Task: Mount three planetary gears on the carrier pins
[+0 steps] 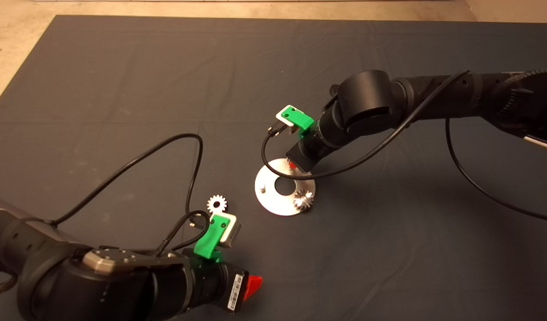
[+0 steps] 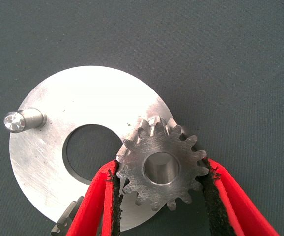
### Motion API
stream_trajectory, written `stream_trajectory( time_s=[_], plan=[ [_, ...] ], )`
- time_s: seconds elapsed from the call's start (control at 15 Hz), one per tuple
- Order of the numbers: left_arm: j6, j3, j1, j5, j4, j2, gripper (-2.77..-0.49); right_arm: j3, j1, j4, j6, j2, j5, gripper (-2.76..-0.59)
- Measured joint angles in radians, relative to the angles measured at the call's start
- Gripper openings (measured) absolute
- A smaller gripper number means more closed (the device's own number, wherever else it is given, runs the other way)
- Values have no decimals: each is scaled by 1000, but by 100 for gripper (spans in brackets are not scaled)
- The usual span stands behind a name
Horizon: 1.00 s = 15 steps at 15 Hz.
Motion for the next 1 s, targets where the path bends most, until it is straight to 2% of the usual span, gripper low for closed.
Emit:
stream_trajectory(
  time_s=[0.2, 0.27, 0.4, 1.0],
  plan=[
    [0, 0, 0, 0, 0, 0, -119, -12, 0, -11, 0, 0, 1, -244],
    [0, 0, 0, 0, 0, 2, -119, -13, 0, -12, 0, 0, 8, -244],
    [0, 0, 0, 0, 0, 3, -119, -21, 0, -12, 0, 0, 31, -244],
    [-1, 0, 0, 0, 0, 3, -119, -23, 0, -14, 0, -6, 33, -245]
  ],
)
